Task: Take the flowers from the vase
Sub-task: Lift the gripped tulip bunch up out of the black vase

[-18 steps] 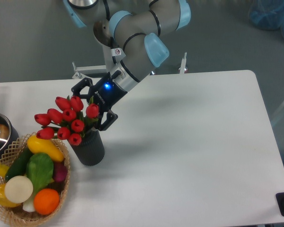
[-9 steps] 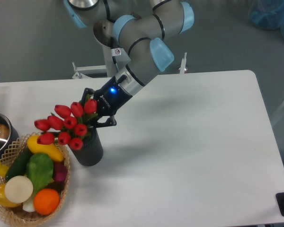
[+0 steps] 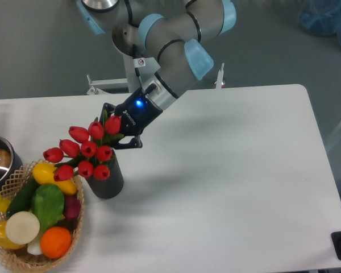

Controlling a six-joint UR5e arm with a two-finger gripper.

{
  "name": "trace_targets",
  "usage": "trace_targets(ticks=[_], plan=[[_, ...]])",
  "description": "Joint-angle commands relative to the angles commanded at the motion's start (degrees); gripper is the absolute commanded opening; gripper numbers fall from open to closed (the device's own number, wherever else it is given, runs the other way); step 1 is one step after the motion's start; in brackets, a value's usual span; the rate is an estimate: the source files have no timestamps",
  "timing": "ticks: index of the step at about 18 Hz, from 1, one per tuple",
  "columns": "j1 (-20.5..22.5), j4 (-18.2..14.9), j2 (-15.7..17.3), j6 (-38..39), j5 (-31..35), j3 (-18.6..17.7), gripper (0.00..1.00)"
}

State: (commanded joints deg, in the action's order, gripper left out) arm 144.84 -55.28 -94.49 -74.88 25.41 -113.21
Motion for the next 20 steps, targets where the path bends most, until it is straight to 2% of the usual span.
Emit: trace_targets(ticks=[6, 11, 20], plan=[[0.5, -0.4, 2.7, 3.0, -3.2, 1.3, 0.17], [0.6, -0.3, 2.7, 7.6, -5.3, 5.8, 0.17], [2.2, -0.4, 4.4, 9.5, -6.7, 6.2, 0.17]])
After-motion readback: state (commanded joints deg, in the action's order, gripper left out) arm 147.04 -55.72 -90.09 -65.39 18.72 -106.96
